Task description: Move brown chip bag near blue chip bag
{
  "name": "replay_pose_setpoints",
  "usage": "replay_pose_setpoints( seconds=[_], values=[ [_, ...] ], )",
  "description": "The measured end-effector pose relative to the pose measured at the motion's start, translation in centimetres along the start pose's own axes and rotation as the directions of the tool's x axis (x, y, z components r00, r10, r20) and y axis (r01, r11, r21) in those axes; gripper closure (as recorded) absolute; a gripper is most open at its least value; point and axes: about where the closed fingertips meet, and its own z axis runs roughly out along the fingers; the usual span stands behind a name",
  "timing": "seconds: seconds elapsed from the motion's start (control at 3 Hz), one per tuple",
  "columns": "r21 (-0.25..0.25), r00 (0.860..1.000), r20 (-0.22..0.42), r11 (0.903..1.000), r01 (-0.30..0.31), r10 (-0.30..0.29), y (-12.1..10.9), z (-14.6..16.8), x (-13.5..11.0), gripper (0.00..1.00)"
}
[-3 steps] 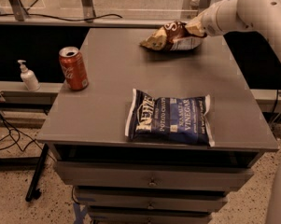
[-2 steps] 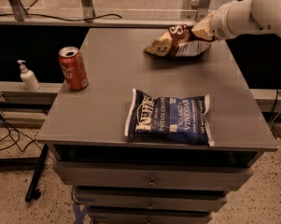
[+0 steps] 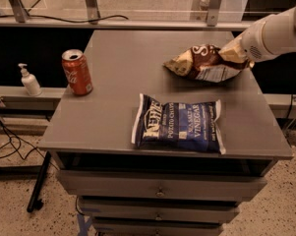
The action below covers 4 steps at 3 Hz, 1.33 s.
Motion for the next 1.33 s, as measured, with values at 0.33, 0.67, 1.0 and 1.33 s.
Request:
replay_pose_setpoints(
  seconds=[0.33, 0.67, 1.0, 1.33],
  values=[
    [-0.026, 0.996, -0.064, 0.9979, -0.058, 0.057, 2.7, -3.4, 0.3, 1.0],
    [-0.06, 0.989, -0.107, 0.9925, -0.106, 0.099, 5.0, -5.6, 0.1, 1.0],
    [-0.106, 0.981, -0.135, 0.9827, -0.152, 0.137, 7.3, -6.3, -0.6, 0.81],
    [-0.148, 0.976, -0.14, 0.9714, -0.186, 0.166, 9.4, -6.1, -1.6, 0.58]
  ],
)
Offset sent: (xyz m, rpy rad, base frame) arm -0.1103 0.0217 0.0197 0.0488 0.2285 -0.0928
